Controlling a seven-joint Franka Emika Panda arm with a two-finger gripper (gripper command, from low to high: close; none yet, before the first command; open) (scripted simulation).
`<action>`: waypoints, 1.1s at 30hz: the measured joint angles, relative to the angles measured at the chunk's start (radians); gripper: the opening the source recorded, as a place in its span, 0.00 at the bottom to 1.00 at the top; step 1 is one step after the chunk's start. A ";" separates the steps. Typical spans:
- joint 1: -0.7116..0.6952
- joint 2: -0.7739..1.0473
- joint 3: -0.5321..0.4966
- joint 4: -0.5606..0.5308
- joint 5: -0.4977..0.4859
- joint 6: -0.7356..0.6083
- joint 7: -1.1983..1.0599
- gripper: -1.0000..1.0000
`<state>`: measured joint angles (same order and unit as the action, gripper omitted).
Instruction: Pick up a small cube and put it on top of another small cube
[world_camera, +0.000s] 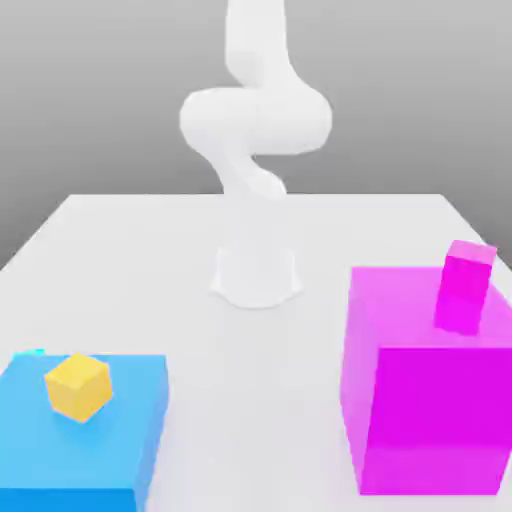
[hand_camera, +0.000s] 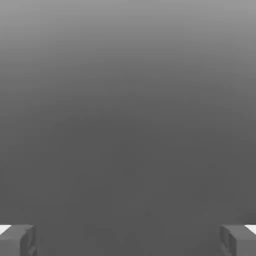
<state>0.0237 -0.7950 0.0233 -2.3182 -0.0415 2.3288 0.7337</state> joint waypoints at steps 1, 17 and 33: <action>0.017 0.007 0.003 -0.010 -0.014 0.013 -0.040 0.50; 0.333 0.154 -0.010 -0.174 -0.199 0.209 -0.719 0.50; 0.654 0.312 -0.054 -0.336 -0.351 0.394 -1.405 0.50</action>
<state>0.6772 -0.4829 -0.0308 -2.6546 -0.3927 2.7227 -0.6714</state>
